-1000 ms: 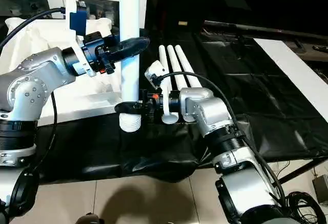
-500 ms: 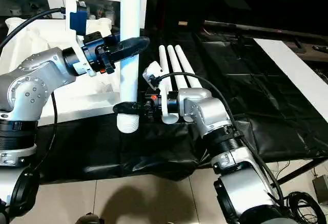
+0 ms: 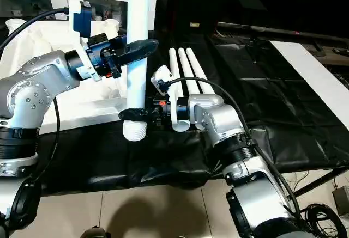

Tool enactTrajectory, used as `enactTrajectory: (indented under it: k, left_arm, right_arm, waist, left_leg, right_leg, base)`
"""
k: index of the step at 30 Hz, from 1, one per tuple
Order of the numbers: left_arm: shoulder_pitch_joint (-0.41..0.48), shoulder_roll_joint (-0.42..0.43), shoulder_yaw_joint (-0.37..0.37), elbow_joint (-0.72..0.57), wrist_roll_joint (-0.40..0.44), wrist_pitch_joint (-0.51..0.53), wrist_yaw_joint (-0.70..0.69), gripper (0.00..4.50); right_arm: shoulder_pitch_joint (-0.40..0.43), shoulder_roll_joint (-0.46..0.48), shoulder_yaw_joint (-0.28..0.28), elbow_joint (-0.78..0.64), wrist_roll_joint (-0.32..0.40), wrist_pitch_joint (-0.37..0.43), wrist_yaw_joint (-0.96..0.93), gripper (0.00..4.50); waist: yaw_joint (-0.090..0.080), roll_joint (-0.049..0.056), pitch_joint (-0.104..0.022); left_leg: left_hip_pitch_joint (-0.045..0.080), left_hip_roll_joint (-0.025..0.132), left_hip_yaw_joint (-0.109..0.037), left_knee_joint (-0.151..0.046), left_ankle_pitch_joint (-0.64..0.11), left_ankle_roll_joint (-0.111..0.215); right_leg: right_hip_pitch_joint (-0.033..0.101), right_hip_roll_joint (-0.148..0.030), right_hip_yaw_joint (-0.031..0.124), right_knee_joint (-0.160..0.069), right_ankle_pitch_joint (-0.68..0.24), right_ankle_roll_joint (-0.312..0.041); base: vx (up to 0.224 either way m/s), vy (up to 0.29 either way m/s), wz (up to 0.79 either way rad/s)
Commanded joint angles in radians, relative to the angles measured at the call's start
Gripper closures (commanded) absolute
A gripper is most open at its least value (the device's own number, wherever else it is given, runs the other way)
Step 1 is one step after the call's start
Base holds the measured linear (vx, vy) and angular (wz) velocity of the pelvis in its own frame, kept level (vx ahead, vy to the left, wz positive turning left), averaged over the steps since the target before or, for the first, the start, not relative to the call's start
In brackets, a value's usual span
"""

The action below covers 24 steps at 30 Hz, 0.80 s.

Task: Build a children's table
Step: Insert table leg to table base

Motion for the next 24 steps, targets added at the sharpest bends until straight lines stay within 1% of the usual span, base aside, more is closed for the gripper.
enactTrajectory:
  k: [1, 6, 8, 10, 16, 18, 19, 22, 24]
  left_arm:
    - [-0.034, -0.005, -0.008, -0.016, -0.011, 0.0, -0.016, 2.77]
    - [-0.035, -0.004, -0.008, -0.014, -0.01, -0.001, -0.017, 2.77]
    - [-0.036, -0.003, -0.008, -0.014, -0.011, 0.0, -0.018, 2.77]
    - [-0.036, -0.004, -0.007, -0.014, -0.012, 0.0, -0.018, 2.77]
    - [-0.036, -0.006, -0.006, -0.018, -0.017, 0.005, -0.019, 2.77]
    - [-0.036, -0.006, -0.005, -0.018, -0.018, 0.006, -0.019, 2.77]
    - [-0.036, -0.006, -0.005, -0.018, -0.019, 0.006, -0.018, 2.77]
    - [-0.036, -0.007, -0.004, -0.018, -0.019, 0.007, -0.018, 2.77]
    - [-0.036, -0.007, -0.003, -0.019, -0.02, 0.009, -0.017, 2.77]
  right_arm:
    - [-0.018, -0.006, -0.01, 0.015, -0.015, -0.017, -0.024, 1.65]
    - [-0.014, -0.008, -0.004, 0.009, -0.017, -0.026, -0.013, 1.63]
    - [-0.011, -0.01, -0.001, 0.001, -0.015, -0.025, -0.006, 1.63]
    - [-0.009, -0.011, 0.002, -0.003, -0.016, -0.025, 0.002, 1.63]
    - [-0.01, -0.003, -0.007, 0.003, -0.009, -0.022, 0.007, 1.63]
    - [-0.012, 0.001, -0.013, 0.009, -0.006, -0.02, 0.006, 1.91]
    - [-0.013, 0.002, -0.015, 0.012, -0.004, -0.02, 0.006, 1.91]
    - [-0.018, 0.005, -0.022, 0.021, 0.0, -0.018, 0.003, 2.24]
    - [-0.019, 0.007, -0.027, 0.023, 0.005, -0.016, 0.003, 2.36]
  waist:
    - [-0.001, 0.026, -0.08]
    - [-0.001, 0.028, -0.08]
    - [-0.001, 0.027, -0.079]
    - [-0.001, 0.027, -0.08]
    - [-0.001, 0.028, -0.08]
    - [-0.001, 0.027, -0.079]
    - [-0.001, 0.027, -0.08]
    - [-0.001, 0.028, -0.08]
    - [-0.001, 0.029, -0.08]
  left_leg:
    - [0.014, 0.014, -0.001, -0.06, -0.057, -0.021]
    - [0.015, 0.014, -0.001, -0.06, -0.059, -0.021]
    - [0.015, 0.014, -0.001, -0.06, -0.059, -0.02]
    - [0.014, 0.014, -0.001, -0.06, -0.057, -0.019]
    - [0.015, 0.014, -0.001, -0.06, -0.065, -0.021]
    - [0.014, 0.014, -0.001, -0.06, -0.065, -0.021]
    - [0.015, 0.014, -0.001, -0.06, -0.064, -0.02]
    - [0.015, 0.014, -0.001, -0.06, -0.061, -0.018]
    - [0.015, 0.015, -0.002, -0.06, -0.062, -0.018]
  right_leg:
    - [0.066, -0.086, 0.053, -0.054, 0.06, -0.192]
    - [0.065, -0.086, 0.053, -0.054, 0.06, -0.191]
    - [0.066, -0.085, 0.053, -0.055, 0.062, -0.191]
    - [0.067, -0.087, 0.053, -0.054, 0.064, -0.192]
    - [0.066, -0.085, 0.053, -0.054, 0.058, -0.193]
    - [0.066, -0.086, 0.053, -0.055, 0.058, -0.193]
    - [0.066, -0.086, 0.053, -0.055, 0.06, -0.194]
    - [0.066, -0.086, 0.052, -0.054, 0.065, -0.196]
    - [0.066, -0.086, 0.053, -0.054, 0.067, -0.196]
  base:
    - [0.0, 0.0, 0.0]
    - [0.0, 0.0, 0.0]
    - [0.0, 0.0, 0.0]
    - [0.0, 0.0, 0.0]
    - [0.0, 0.0, 0.0]
    - [0.0, 0.0, 0.0]
    - [0.0, 0.0, 0.0]
    - [0.0, 0.0, 0.0]
    - [0.0, 0.0, 0.0]
